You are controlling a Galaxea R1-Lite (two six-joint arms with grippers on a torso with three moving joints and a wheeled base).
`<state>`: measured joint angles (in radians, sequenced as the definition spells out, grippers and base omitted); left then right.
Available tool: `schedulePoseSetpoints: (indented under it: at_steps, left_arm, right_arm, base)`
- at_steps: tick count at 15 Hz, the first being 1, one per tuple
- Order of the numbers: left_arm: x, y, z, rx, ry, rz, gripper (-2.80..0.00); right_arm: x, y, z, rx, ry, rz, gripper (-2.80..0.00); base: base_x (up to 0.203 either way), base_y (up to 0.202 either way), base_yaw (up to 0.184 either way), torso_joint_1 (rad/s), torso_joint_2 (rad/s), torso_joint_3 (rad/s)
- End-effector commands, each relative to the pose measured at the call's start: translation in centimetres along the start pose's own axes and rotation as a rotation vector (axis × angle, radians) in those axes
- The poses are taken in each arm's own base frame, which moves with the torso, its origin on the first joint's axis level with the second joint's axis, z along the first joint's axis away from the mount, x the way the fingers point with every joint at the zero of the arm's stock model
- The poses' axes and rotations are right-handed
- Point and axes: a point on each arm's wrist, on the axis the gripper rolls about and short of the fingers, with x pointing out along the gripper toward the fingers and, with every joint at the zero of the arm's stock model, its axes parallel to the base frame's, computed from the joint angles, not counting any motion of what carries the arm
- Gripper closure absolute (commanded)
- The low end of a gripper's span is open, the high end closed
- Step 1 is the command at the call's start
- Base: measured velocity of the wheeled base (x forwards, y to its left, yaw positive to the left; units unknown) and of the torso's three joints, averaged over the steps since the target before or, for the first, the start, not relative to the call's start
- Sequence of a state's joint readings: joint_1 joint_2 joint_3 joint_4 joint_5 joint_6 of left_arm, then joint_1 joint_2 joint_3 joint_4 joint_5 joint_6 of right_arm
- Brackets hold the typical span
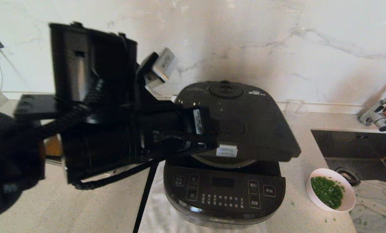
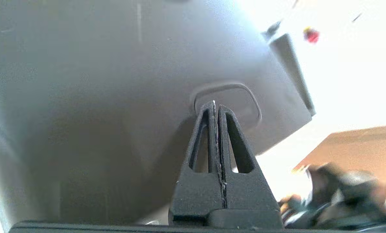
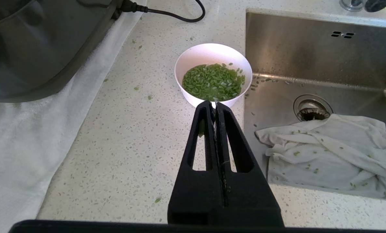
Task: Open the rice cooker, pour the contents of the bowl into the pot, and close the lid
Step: Open the rice cooker
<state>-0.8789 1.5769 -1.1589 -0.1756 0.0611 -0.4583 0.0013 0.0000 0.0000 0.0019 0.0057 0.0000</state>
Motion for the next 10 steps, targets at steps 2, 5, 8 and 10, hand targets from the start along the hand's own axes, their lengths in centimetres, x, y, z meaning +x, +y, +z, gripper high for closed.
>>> schedulePoseSetpoints:
  at_steps: [2, 5, 8, 10]
  left_arm:
    - [-6.0, -1.4, 4.0, -0.023, -0.190, -0.087, 0.00]
    - [-11.1, -2.2, 6.5, -0.033, -0.330, -0.150, 0.00]
    - [-16.6, -2.6, 8.0, -0.038, -0.441, -0.204, 0.00]
    - [-19.5, -2.2, 7.4, -0.037, -0.417, -0.204, 0.00]
  right_arm:
    - [0.0, 0.0, 0.0, 0.000, 0.000, 0.001, 0.00]
    - [0.0, 0.0, 0.0, 0.000, 0.000, 0.001, 0.00]
    - [0.0, 0.0, 0.0, 0.000, 0.000, 0.001, 0.00]
    - [0.0, 0.0, 0.0, 0.000, 0.000, 0.001, 0.00]
  base:
    - [0.000, 0.000, 0.000, 0.000, 0.00, 0.000]
    - [0.000, 0.000, 0.000, 0.000, 0.00, 0.000]
    - [0.000, 0.000, 0.000, 0.000, 0.00, 0.000]
    - [0.000, 0.000, 0.000, 0.000, 0.00, 0.000]
